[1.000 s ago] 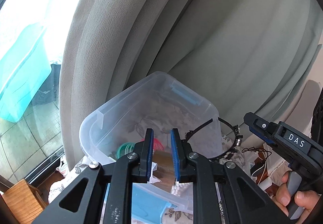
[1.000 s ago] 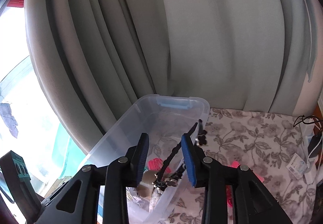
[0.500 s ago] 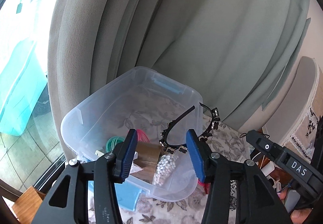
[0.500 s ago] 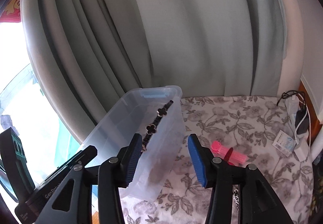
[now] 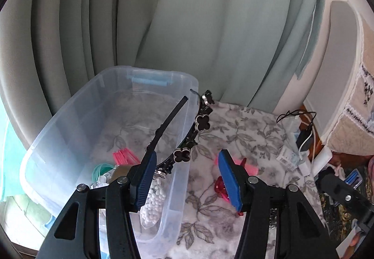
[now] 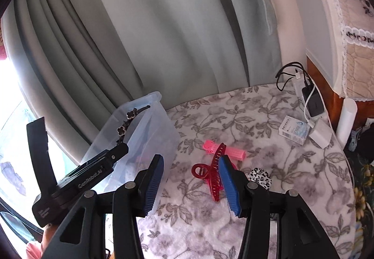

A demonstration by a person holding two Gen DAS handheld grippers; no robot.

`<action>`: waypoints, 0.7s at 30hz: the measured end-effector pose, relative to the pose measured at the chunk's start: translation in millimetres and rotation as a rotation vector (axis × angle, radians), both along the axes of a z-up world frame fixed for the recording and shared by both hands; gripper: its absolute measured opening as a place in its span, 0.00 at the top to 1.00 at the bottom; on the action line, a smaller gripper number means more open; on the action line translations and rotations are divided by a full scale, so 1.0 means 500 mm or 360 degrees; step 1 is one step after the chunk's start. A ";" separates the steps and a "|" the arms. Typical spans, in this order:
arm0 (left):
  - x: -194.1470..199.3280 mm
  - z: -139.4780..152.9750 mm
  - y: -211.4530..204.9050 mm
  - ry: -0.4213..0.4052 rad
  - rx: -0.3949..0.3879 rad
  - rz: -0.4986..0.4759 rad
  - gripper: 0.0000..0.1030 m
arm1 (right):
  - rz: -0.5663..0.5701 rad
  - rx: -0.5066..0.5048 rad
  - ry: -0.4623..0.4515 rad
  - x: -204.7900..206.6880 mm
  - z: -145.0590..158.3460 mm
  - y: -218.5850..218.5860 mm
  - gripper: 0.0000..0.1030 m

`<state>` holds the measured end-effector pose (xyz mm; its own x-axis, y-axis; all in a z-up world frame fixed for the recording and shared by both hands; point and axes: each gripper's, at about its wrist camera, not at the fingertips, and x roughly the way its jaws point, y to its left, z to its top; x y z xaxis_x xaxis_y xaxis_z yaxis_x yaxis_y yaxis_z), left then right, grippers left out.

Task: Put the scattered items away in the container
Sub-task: 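Move both tools back toward the red claw clip and black toy car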

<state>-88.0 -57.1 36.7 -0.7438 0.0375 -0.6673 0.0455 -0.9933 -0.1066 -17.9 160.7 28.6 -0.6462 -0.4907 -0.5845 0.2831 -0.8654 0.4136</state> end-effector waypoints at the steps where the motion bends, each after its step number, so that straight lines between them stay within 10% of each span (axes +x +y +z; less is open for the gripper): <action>1: -0.001 0.000 -0.008 0.0000 -0.0007 0.0027 0.45 | -0.0009 -0.0002 -0.0006 -0.001 -0.003 0.008 0.49; 21: 0.065 0.040 -0.063 0.0054 -0.0032 0.0149 0.45 | 0.0007 -0.0169 -0.0011 -0.003 -0.010 0.040 0.38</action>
<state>-55.5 -88.6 56.4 -0.7657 -0.0463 -0.6416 0.1348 -0.9868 -0.0896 -19.4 180.6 23.5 -0.6400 -0.5532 -0.5333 0.2837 -0.8151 0.5051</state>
